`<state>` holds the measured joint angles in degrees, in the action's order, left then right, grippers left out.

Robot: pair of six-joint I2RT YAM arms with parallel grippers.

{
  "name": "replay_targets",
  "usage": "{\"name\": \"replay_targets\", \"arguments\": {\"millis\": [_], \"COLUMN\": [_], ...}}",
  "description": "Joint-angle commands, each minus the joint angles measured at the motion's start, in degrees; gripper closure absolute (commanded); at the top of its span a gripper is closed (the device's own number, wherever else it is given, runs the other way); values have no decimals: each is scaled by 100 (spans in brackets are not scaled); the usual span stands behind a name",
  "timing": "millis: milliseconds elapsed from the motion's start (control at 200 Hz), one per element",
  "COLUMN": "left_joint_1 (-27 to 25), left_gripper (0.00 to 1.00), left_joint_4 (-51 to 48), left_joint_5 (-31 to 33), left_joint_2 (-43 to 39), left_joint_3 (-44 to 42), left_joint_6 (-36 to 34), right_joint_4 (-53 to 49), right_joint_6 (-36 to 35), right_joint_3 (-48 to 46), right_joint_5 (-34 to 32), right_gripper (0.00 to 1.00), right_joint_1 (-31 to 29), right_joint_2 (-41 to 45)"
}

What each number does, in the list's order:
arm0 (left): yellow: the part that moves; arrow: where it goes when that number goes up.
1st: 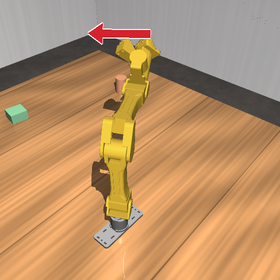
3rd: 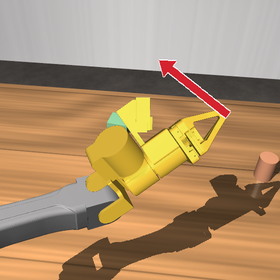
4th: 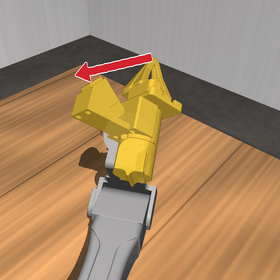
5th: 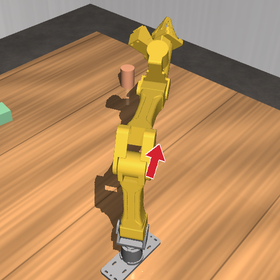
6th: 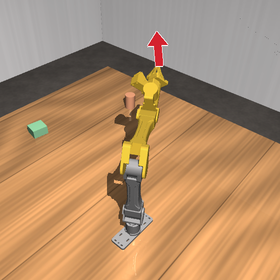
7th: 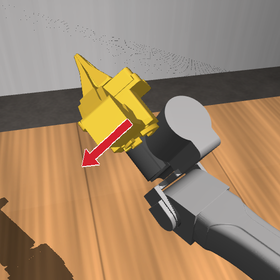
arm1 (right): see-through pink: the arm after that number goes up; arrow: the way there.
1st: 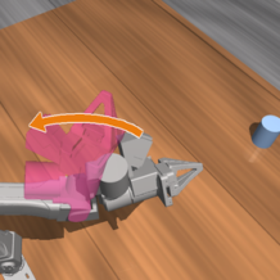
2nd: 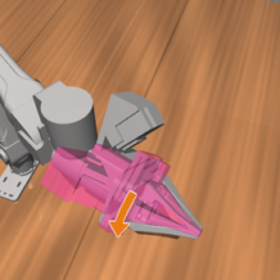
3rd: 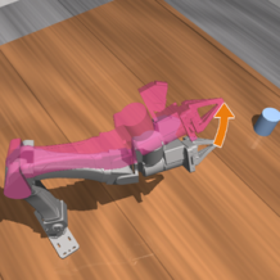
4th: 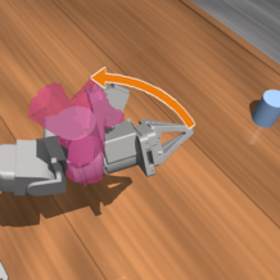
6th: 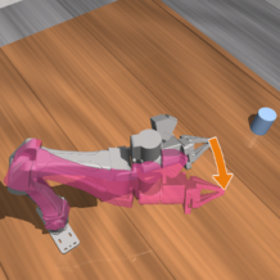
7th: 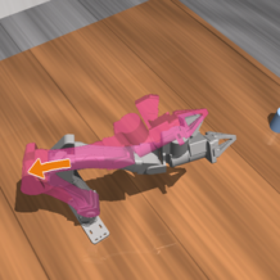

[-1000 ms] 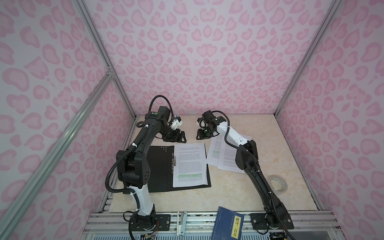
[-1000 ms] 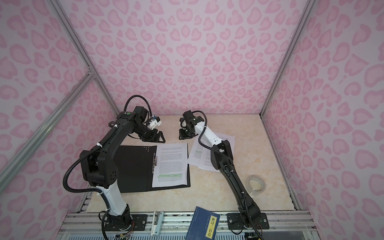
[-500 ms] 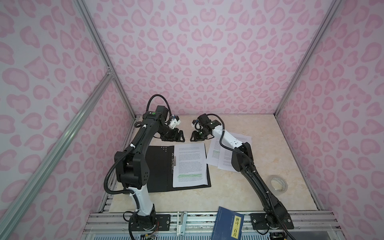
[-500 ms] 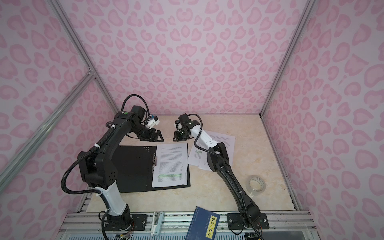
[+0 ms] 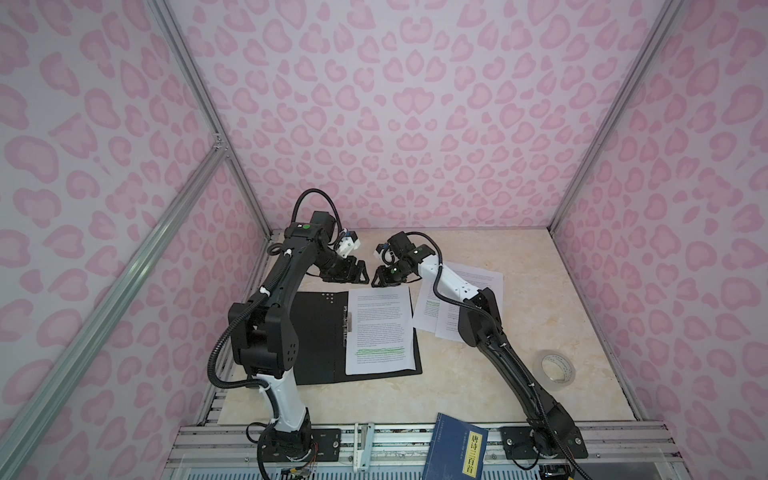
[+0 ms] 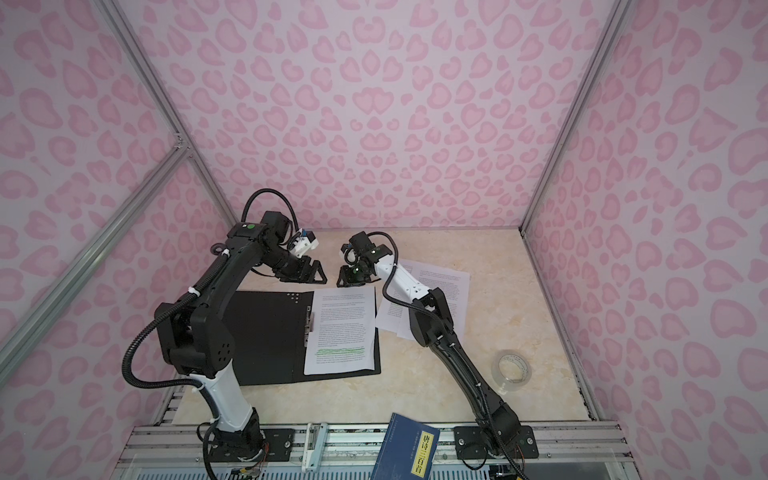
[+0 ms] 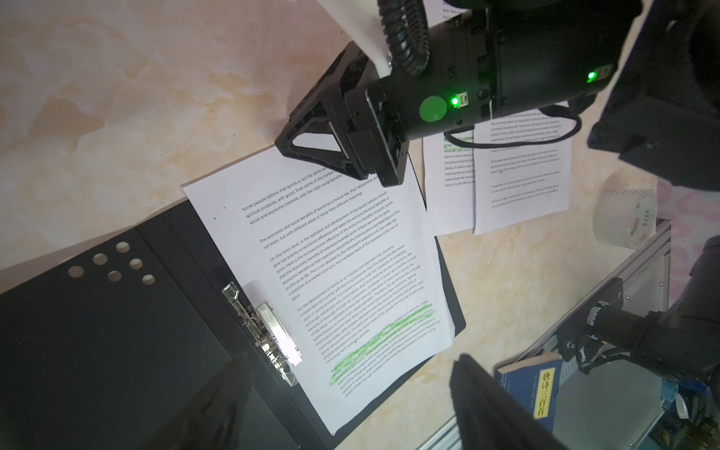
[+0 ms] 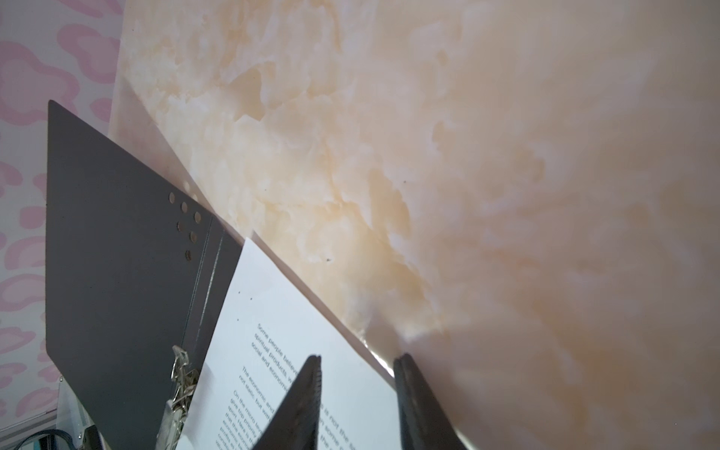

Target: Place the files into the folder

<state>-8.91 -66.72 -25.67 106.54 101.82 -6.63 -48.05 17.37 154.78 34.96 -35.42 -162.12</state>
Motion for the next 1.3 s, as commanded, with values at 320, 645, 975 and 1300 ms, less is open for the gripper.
{"name": "replay_targets", "arguments": {"millis": [320,645,975,1300], "left_joint_1": [21,47,-41,-1097], "left_gripper": [16,16,16,17], "left_joint_4": [-54,-59,-66,468], "left_joint_5": [-142,-76,17,242], "left_joint_2": [-34,-98,-475,-407], "left_joint_3": [16,90,-23,-1125], "left_joint_6": [-40,-13,-198,-393], "right_joint_4": [-257,72,-239,788], "right_joint_6": [4,214,378,942], "right_joint_3": [0,19,-1276,-6580], "right_joint_5": [172,-291,-921,-197], "right_gripper": [66,65,70,70], "right_joint_1": [-84,45,315,114], "right_joint_2": [-101,282,2542,5969]}}
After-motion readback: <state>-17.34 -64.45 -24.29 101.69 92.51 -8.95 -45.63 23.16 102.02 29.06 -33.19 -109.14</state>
